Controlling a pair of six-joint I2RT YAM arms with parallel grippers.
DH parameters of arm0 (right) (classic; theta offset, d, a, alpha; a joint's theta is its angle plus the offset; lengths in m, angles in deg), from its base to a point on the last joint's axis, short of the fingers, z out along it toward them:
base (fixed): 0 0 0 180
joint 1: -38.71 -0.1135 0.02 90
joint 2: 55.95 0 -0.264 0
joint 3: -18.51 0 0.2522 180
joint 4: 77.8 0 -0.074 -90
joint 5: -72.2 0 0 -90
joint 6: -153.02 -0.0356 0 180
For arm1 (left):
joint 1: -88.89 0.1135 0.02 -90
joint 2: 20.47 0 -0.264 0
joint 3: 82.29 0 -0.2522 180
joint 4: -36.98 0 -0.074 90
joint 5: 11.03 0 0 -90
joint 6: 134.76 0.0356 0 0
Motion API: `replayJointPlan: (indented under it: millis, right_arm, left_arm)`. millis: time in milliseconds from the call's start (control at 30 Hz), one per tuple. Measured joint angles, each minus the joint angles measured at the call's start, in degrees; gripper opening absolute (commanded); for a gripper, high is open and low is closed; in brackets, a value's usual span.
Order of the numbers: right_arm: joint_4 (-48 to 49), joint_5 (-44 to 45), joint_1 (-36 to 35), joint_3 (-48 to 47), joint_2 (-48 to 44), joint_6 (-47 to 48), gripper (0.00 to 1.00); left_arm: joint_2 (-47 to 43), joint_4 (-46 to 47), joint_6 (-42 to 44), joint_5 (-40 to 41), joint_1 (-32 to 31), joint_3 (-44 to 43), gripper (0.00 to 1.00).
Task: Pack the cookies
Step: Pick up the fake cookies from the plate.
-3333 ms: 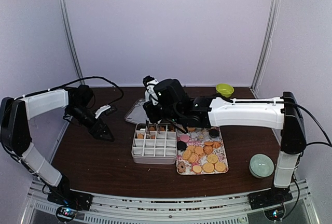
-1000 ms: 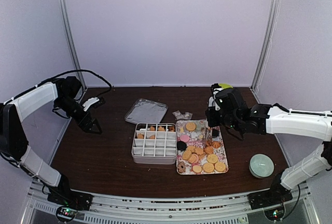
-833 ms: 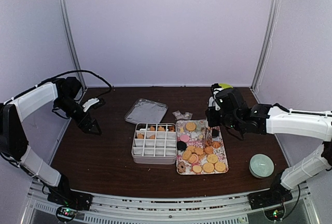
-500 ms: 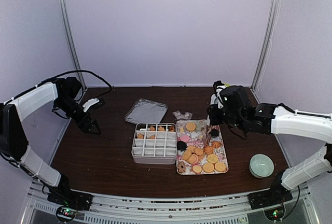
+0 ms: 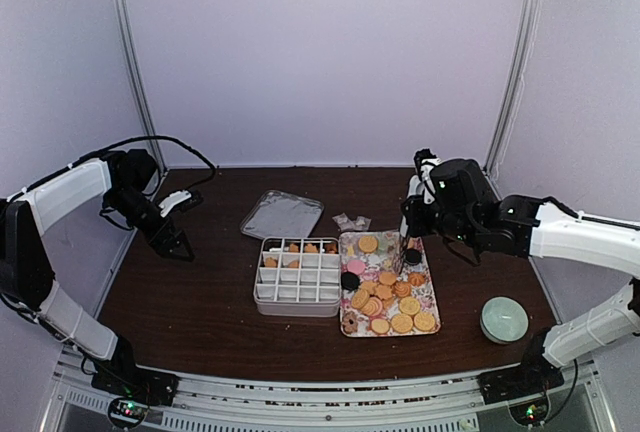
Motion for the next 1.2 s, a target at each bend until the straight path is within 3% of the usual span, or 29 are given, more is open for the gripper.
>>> replayJointPlan:
  millis: [33, 133, 267, 800, 1200]
  right_arm:
    - [-0.20, 0.00, 0.00, 0.00, -0.02, 0.02, 0.04]
    - [-0.52, 0.00, 0.00, -0.02, -0.02, 0.17, 0.28]
    - [0.00, -0.33, 0.00, -0.28, 0.94, 0.42, 0.39]
    - [4.26, -1.05, 0.00, -1.20, 8.26, -0.02, 0.37]
    - [6.36, -1.51, 0.00, 2.58, 6.51, -1.64, 0.23]
  left_arm:
    - [0.00, 0.00, 0.04, -0.02, 0.00, 0.00, 0.85]
    - [0.02, -0.02, 0.09, -0.04, 0.00, 0.02, 0.85]
    - [0.02, -0.04, 0.09, -0.09, 0.02, 0.02, 0.86]
    - [0.02, -0.07, 0.13, -0.46, 0.00, 0.02, 0.86]
    - [0.13, -0.07, 0.11, -1.14, 0.00, 0.02, 0.85]
